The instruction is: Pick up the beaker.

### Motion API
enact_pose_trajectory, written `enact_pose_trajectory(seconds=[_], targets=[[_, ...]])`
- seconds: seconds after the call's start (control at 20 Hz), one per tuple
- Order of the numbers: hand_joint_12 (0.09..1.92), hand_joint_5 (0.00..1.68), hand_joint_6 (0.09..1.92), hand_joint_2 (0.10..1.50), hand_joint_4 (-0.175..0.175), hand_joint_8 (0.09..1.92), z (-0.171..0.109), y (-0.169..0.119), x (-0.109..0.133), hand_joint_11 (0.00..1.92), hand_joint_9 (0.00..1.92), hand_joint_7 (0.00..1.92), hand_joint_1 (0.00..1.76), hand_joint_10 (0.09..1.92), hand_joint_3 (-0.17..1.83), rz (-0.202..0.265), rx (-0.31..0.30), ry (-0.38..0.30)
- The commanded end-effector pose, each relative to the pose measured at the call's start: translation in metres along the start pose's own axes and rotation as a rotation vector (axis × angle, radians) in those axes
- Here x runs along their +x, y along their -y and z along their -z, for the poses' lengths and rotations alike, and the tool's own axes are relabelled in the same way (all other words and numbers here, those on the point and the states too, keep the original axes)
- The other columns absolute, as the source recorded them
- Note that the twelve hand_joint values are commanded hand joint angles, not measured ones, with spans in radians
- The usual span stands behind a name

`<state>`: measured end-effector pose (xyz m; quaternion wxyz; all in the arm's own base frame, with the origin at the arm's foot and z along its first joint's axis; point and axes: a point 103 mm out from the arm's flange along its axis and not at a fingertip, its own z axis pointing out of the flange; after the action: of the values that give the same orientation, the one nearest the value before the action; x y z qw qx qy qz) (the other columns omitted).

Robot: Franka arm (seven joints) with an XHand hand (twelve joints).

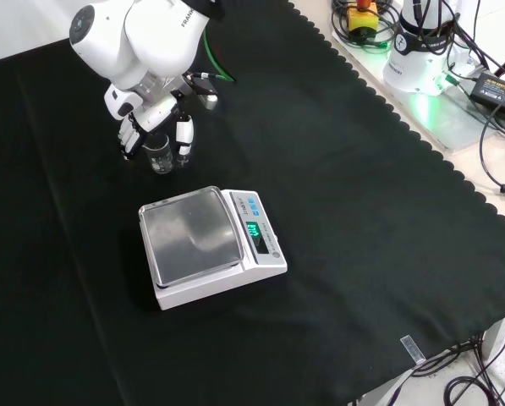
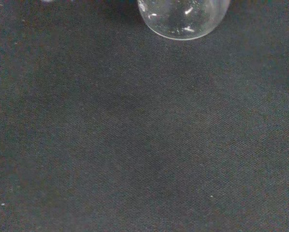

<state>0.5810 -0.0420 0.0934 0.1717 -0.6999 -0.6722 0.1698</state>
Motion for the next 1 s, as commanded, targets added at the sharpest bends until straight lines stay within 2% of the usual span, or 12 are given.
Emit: enact_pose_trajectory(seconds=[0.05, 0.3, 0.55, 0.8, 1.0], targets=[[1.36, 0.51, 0.09, 0.84, -0.084, 0.70, -0.002, 0.006, -0.011, 0.49, 0.33, 0.35, 0.81, 0.85, 0.34, -0.025, 0.003, 0.018], [1.27, 0.70, 0.09, 0.80, -0.097, 0.64, 0.000, 0.013, -0.020, 0.67, 0.54, 0.52, 0.94, 0.74, 0.55, -0.045, -0.027, 0.033], [1.16, 0.92, 0.22, 0.77, -0.121, 0.59, 0.000, 0.014, -0.024, 0.86, 0.83, 0.75, 1.00, 0.59, 0.63, -0.065, -0.042, 0.046], [1.00, 0.99, 0.33, 0.74, -0.166, 0.59, 0.001, 0.013, -0.025, 1.06, 0.99, 0.85, 1.06, 0.48, 0.66, -0.063, -0.018, 0.051], [0.84, 1.00, 0.38, 0.73, -0.175, 0.62, 0.011, 0.016, -0.020, 1.27, 1.12, 0.89, 1.11, 0.39, 0.66, -0.041, 0.004, 0.070]])
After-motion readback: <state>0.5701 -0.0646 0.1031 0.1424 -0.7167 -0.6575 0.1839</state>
